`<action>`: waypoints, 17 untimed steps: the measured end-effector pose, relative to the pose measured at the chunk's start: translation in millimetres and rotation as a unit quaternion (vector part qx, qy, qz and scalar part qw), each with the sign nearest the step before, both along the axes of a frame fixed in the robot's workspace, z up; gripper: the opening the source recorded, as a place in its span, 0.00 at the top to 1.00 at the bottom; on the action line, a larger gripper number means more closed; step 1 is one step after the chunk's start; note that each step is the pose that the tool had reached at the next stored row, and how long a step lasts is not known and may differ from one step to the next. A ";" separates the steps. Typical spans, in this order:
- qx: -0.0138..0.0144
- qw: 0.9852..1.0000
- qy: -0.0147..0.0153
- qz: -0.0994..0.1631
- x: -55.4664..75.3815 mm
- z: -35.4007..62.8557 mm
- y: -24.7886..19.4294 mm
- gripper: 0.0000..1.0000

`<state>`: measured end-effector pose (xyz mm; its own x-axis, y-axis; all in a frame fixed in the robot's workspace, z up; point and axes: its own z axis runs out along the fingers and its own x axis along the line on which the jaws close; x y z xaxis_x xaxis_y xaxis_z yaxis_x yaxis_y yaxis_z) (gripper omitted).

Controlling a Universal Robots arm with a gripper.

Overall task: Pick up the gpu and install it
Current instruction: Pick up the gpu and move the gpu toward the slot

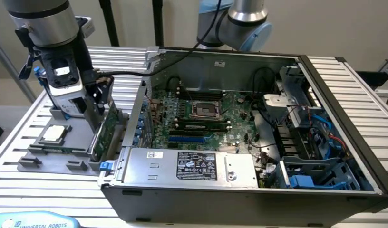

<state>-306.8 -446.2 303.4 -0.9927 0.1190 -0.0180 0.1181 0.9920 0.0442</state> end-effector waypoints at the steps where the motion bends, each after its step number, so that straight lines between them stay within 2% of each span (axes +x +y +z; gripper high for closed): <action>1: 0.000 1.000 0.000 0.000 0.3 -1.9 0.0 0.52; 17: 0.000 1.000 0.000 -0.002 2.2 -31.0 0.0 0.52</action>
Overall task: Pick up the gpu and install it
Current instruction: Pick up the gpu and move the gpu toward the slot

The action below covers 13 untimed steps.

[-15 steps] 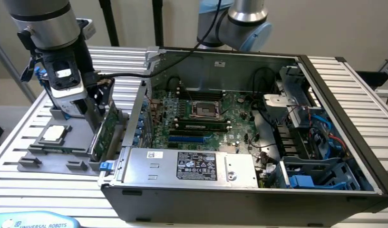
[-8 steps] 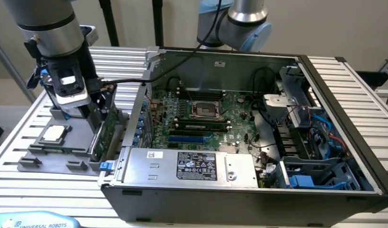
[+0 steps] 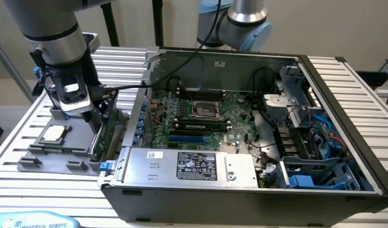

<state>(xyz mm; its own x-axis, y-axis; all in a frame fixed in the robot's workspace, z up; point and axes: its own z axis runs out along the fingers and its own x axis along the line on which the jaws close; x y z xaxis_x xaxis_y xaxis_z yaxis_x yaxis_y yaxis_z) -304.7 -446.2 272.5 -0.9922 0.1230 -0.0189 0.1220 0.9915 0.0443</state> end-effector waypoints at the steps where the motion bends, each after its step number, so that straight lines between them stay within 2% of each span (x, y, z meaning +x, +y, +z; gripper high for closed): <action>1: 0.000 1.000 0.000 0.000 0.0 -1.9 0.0 0.52; 13: 0.000 1.000 -0.002 -0.006 -0.5 -23.7 0.0 0.52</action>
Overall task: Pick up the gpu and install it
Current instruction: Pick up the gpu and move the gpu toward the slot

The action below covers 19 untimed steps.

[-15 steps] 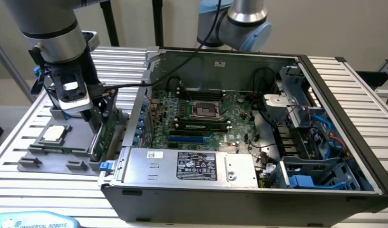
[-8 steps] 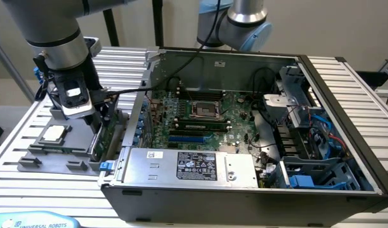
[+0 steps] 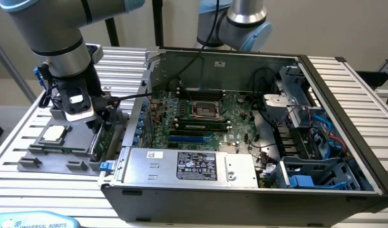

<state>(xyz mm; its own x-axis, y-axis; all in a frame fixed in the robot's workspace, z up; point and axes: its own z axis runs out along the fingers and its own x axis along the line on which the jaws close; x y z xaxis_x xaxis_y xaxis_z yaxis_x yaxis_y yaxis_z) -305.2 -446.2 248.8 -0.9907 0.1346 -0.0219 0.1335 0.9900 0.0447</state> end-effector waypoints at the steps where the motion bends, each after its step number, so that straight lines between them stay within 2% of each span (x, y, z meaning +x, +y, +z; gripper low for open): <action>1: 0.000 1.000 -0.001 0.000 -0.2 -1.8 0.0 0.52; 3: 0.000 1.000 -0.003 -0.001 -0.6 -4.9 0.0 0.52; 6: 0.000 1.000 -0.010 -0.003 -3.0 -7.8 0.0 0.52; 7: 0.000 1.000 -0.011 -0.003 -3.8 -8.5 0.0 0.52; 19: 0.001 1.000 -0.012 -0.005 -4.8 -10.7 1.3 0.52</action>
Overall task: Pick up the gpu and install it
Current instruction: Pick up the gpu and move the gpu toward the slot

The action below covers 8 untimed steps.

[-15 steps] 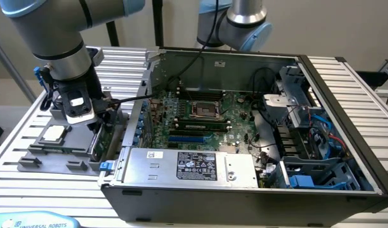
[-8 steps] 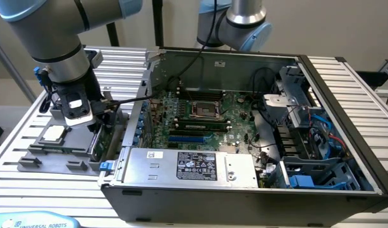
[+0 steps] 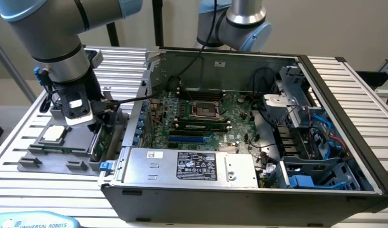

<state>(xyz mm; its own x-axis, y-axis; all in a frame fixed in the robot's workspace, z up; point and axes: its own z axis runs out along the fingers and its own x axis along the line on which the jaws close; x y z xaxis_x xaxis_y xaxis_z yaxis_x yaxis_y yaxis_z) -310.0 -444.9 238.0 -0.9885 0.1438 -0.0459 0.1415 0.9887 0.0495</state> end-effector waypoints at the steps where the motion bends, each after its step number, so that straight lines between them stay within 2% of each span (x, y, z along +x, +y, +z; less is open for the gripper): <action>1: 0.000 1.000 0.000 0.000 0.0 0.0 0.4 0.52; 4: 0.000 1.000 -0.002 0.000 0.0 -0.2 1.1 0.52; 6: 0.000 1.000 -0.002 0.000 0.0 -0.2 1.7 0.60; 8: 0.000 1.000 -0.003 0.000 0.0 -0.2 2.2 0.60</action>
